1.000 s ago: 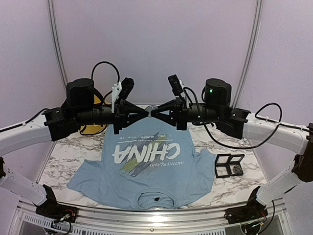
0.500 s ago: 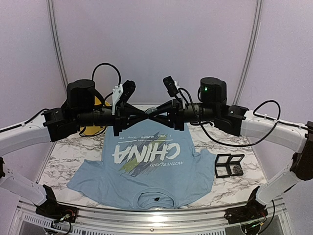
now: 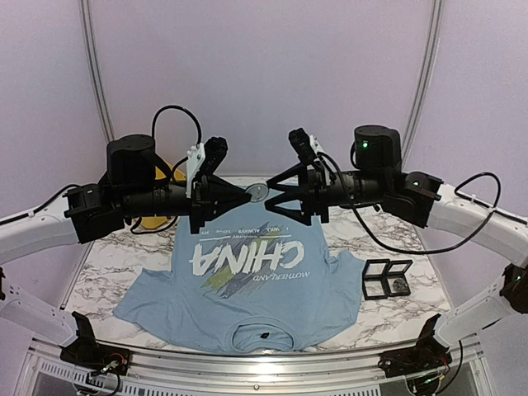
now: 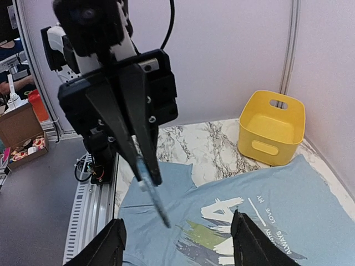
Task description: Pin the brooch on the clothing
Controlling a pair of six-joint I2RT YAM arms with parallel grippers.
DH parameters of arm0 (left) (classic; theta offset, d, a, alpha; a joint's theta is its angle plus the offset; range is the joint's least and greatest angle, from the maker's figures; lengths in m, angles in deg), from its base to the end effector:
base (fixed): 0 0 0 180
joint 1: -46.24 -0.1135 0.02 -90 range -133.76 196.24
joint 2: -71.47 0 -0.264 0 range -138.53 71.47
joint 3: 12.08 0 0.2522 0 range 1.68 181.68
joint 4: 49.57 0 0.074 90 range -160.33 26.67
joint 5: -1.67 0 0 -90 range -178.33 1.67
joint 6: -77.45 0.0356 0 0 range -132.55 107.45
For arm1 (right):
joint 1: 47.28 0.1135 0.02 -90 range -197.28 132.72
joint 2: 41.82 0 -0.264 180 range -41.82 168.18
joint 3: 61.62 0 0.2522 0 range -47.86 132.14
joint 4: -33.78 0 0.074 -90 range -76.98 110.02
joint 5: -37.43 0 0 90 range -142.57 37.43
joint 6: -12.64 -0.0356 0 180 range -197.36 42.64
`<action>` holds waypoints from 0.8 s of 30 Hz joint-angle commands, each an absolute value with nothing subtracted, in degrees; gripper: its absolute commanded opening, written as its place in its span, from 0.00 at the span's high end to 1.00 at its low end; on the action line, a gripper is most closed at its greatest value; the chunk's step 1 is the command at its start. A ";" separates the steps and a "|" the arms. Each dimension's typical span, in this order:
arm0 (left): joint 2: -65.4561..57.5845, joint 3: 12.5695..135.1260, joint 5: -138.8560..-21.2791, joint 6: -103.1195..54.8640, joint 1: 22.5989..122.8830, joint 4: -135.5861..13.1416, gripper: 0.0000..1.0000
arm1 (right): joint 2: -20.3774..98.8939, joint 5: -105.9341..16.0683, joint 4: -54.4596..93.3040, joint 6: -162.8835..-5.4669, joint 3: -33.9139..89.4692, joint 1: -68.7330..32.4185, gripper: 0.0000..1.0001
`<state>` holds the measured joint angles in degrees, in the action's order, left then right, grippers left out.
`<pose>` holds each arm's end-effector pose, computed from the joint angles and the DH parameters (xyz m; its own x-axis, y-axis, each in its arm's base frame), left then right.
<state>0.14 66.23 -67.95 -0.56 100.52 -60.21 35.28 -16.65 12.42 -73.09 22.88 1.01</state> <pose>0.1610 -0.2451 0.3874 0.1638 0.1058 -0.9808 0.9507 0.2486 0.1856 0.1913 0.2460 0.3785 -0.0869 -0.1881 -0.9783 -0.9926 0.1001 0.0689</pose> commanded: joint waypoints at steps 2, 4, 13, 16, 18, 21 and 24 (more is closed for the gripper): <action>1.62 66.94 -68.82 0.24 100.56 -60.97 1.00 | 29.84 -14.49 9.82 -68.20 22.74 0.97 0.35; 2.05 66.69 -68.78 0.68 100.56 -61.16 1.00 | 29.04 -16.39 8.75 -67.48 22.70 0.94 0.35; 1.95 66.76 -68.26 1.08 100.65 -61.66 1.00 | 31.19 -18.61 17.32 -74.69 22.49 1.00 0.61; 1.76 66.88 -68.03 0.91 100.65 -61.57 1.00 | 32.17 -16.96 19.55 -75.59 22.47 1.01 0.67; 1.62 66.96 -67.98 0.81 100.65 -61.48 1.00 | 32.85 -15.44 21.28 -75.86 22.57 1.03 0.68; 1.47 67.07 -67.70 0.57 100.65 -61.27 1.00 | 34.11 -14.96 20.66 -76.04 22.93 1.03 0.70; 1.34 67.06 -67.46 0.37 100.65 -60.96 1.00 | 34.75 -14.25 20.89 -76.34 22.61 1.05 0.74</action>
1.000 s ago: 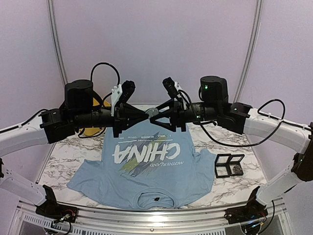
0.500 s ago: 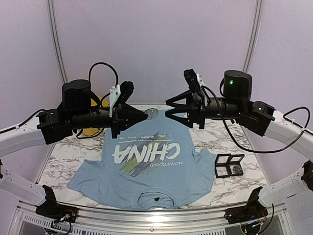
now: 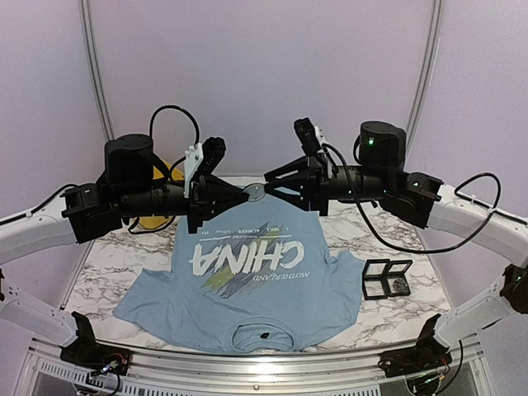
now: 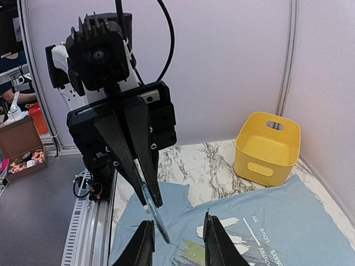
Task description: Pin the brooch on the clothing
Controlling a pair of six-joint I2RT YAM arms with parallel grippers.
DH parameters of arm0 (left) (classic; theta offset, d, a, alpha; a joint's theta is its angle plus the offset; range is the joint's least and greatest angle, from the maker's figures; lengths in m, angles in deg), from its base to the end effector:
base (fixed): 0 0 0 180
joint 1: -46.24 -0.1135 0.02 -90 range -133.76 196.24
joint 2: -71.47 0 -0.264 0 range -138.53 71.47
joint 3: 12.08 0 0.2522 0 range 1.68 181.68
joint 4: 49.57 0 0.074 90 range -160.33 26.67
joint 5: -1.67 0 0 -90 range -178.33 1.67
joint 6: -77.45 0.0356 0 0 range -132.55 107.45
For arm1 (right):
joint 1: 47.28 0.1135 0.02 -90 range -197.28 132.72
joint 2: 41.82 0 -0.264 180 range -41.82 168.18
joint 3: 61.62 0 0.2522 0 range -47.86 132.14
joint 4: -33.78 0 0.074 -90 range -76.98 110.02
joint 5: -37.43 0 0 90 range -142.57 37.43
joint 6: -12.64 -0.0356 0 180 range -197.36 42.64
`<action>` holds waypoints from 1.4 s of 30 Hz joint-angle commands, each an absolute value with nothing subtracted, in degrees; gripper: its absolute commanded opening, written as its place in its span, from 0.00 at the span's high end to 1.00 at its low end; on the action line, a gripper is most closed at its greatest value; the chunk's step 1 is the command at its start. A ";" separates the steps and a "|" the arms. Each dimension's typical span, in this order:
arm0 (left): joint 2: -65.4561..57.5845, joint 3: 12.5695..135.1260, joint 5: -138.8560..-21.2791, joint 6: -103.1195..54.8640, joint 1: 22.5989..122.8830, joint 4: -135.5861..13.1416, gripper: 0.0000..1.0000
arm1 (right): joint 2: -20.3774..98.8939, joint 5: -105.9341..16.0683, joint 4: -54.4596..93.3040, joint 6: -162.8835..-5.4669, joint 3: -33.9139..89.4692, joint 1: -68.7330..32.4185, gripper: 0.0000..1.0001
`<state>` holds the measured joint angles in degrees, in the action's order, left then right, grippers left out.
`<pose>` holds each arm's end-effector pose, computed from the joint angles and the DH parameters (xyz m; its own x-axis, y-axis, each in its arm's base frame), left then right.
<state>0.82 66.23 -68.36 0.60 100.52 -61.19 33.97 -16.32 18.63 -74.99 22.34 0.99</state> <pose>0.1593 -0.2423 0.3888 0.1796 0.1165 -0.9768 0.9459 0.2522 0.2040 0.1885 0.2430 0.3928 -0.0398 -0.0947 -0.9947 -0.9950 0.0949 0.0308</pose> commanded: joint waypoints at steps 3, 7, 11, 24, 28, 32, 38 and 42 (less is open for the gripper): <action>1.07 67.14 -67.33 0.29 100.65 -60.78 1.00 | 35.53 -13.92 20.31 -76.29 23.12 1.01 0.77; 0.74 67.29 -66.90 0.20 100.65 -60.67 1.00 | 35.99 -13.16 20.28 -76.23 23.25 1.05 0.89; 0.47 67.33 -66.84 -0.06 100.65 -60.41 1.00 | 36.53 -11.45 20.28 -76.10 23.23 1.08 0.90; -1.12 65.33 -85.30 -6.84 100.09 -58.56 0.11 | 33.21 -29.12 16.12 -76.74 18.59 -0.75 1.00; -5.41 65.46 -97.62 -18.50 95.44 -66.10 0.04 | 31.00 -45.76 15.17 -79.00 9.58 -4.62 1.00; -9.10 59.80 -104.28 -29.67 91.88 -73.24 0.07 | 30.59 -53.24 16.45 -81.83 1.67 -6.44 1.00; -9.99 44.92 -106.22 -38.48 89.94 -73.06 0.22 | 32.20 -56.30 19.54 -89.12 -7.31 -7.07 1.00; -8.45 36.84 -110.67 -42.60 89.81 -71.85 0.23 | 32.93 -58.46 24.16 -93.65 -12.69 -7.21 1.00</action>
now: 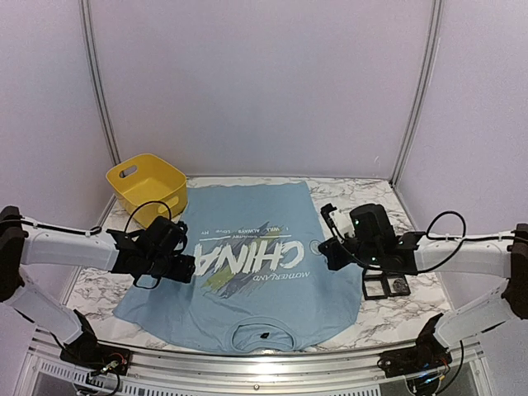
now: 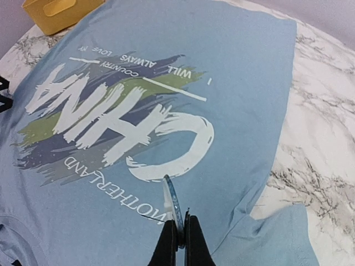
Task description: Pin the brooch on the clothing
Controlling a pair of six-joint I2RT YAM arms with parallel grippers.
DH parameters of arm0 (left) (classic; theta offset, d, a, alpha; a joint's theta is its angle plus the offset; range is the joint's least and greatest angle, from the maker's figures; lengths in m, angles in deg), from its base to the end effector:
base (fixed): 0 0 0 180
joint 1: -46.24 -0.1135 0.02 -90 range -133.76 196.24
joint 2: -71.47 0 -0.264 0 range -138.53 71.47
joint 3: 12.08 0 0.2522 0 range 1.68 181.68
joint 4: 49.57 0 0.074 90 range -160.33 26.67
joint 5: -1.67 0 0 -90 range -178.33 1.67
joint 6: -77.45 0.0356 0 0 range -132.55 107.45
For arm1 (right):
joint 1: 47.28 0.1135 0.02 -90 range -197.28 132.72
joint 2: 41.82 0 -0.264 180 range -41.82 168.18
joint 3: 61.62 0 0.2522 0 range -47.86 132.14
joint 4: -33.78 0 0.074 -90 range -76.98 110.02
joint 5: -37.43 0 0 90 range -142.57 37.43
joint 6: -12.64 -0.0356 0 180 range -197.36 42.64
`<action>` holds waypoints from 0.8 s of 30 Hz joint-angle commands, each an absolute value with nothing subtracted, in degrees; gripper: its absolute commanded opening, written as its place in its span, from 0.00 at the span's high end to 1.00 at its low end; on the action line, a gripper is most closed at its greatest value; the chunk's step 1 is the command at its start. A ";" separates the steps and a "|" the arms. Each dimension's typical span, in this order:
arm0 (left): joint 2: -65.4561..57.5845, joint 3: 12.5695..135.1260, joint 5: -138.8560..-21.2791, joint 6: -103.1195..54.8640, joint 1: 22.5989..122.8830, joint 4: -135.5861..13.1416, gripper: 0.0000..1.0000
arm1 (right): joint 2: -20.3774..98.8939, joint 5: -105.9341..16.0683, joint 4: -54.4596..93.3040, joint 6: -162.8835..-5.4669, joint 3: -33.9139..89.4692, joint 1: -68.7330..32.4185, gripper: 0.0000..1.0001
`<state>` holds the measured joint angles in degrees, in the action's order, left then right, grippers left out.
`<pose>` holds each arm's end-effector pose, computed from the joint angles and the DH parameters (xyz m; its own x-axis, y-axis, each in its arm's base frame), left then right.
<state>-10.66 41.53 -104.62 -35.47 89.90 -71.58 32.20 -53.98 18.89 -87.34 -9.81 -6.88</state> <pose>0.2053 -0.1821 0.1711 -0.7222 0.1725 -0.6698 0.2740 0.9605 -0.0481 0.2048 0.1732 0.2059 -0.5621 -0.2509 -0.7881 -0.5438 0.8301 0.1236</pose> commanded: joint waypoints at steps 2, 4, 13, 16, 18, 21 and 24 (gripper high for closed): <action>-7.38 33.32 -112.28 -44.73 89.72 -71.09 0.23 | 33.70 -59.77 25.36 -95.48 -14.74 -7.25 1.00; -6.16 30.26 -113.41 -47.17 89.72 -70.45 0.23 | 34.83 -60.64 25.84 -96.82 -16.16 -7.27 1.00; 9.65 22.65 -115.79 -48.95 89.91 -68.19 0.28 | 35.14 -60.48 20.99 -100.15 -15.33 -7.68 1.00; 13.27 25.35 -111.36 -37.54 90.40 -60.70 0.33 | 32.24 -59.83 21.76 -99.12 -15.22 -7.62 1.00; 10.83 28.65 -104.58 -29.70 91.93 -54.96 0.40 | 30.62 -59.67 22.80 -97.41 -15.45 -7.66 1.00; -0.92 37.63 -97.17 -20.68 97.12 -52.41 0.41 | 30.41 -58.63 22.49 -95.62 -14.71 -8.41 1.00; -17.09 50.97 -91.14 -13.18 102.49 -55.77 0.41 | 31.76 -56.68 22.47 -95.34 -13.65 -10.17 1.00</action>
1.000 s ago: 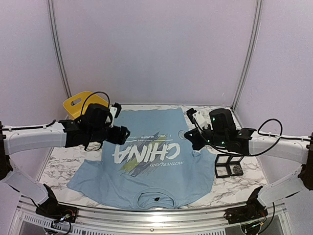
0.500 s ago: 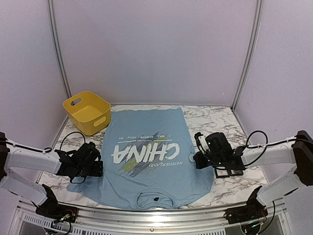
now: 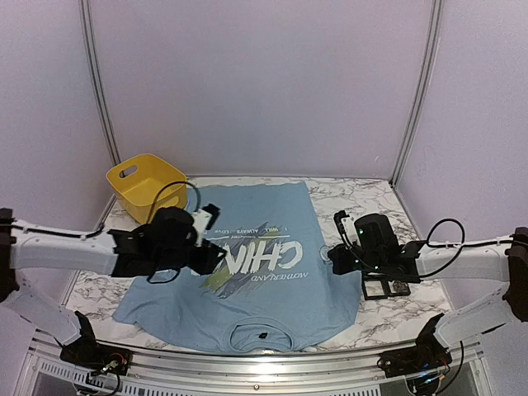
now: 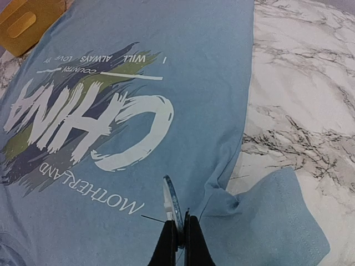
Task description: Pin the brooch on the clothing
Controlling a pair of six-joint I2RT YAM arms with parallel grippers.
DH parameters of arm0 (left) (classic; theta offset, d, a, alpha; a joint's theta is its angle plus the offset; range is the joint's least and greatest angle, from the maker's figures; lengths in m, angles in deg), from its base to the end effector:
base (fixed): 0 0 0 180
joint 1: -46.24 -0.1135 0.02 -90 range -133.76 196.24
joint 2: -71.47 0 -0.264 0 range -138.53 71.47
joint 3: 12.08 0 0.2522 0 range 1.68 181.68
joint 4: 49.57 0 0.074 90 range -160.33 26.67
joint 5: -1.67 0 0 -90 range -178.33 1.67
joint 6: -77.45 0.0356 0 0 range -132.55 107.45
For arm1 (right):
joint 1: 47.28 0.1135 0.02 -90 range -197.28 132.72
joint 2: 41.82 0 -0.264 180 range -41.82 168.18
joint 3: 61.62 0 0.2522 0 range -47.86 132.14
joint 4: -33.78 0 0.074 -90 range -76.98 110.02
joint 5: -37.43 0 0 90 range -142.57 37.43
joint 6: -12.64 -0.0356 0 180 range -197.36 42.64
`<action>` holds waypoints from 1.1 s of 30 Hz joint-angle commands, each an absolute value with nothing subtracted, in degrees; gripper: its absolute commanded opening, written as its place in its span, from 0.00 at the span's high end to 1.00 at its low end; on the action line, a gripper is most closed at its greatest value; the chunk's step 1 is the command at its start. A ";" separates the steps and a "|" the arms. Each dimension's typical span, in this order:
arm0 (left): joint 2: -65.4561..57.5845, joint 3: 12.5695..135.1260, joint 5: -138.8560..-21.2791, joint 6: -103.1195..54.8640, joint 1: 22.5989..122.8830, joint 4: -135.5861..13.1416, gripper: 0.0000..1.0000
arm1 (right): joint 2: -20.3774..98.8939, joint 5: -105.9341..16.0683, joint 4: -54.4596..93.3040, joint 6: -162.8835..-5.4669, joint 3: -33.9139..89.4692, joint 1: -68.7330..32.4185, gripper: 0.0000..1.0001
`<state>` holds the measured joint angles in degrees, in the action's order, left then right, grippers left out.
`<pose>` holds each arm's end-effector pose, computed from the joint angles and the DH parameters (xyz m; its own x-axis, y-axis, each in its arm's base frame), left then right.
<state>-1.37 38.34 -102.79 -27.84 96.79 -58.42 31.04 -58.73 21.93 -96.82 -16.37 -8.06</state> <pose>0.1771 -0.2013 0.2133 -0.4796 0.1809 -0.8587 0.5035 0.8582 -0.1004 0.1962 0.1552 0.1794 -0.6523 -0.1048 -0.7507 -0.3682 0.9095 0.1929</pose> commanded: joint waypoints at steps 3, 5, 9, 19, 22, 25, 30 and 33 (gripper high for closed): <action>-29.29 61.53 -83.80 -6.56 105.65 -55.90 0.41 | 32.86 -55.21 23.59 -95.43 -13.54 -11.71 1.00; -36.30 69.10 -82.86 -3.92 106.76 -56.89 0.41 | 33.33 -54.43 24.45 -95.55 -13.49 -12.54 1.00; -47.39 79.88 -83.33 0.41 108.02 -62.25 0.44 | 34.58 -53.90 25.21 -95.71 -13.56 -12.98 1.00; -54.34 85.26 -78.88 4.94 109.70 -69.67 0.45 | 36.37 -50.88 24.95 -95.72 -13.39 -12.95 1.00; -54.94 84.93 -76.58 4.77 109.70 -70.60 0.46 | 36.14 -50.80 25.52 -95.74 -13.87 -12.96 1.00; -55.42 84.03 -76.52 5.36 109.70 -70.71 0.62 | 36.50 -50.28 26.38 -95.65 -14.19 -12.93 1.00; -55.07 83.93 -76.59 5.59 109.61 -70.52 0.99 | 36.66 -49.11 26.96 -93.39 -13.76 -12.99 1.00; -53.66 83.81 -75.73 5.02 109.32 -69.21 1.00 | 35.70 -47.55 28.41 -90.30 -14.49 -12.99 1.00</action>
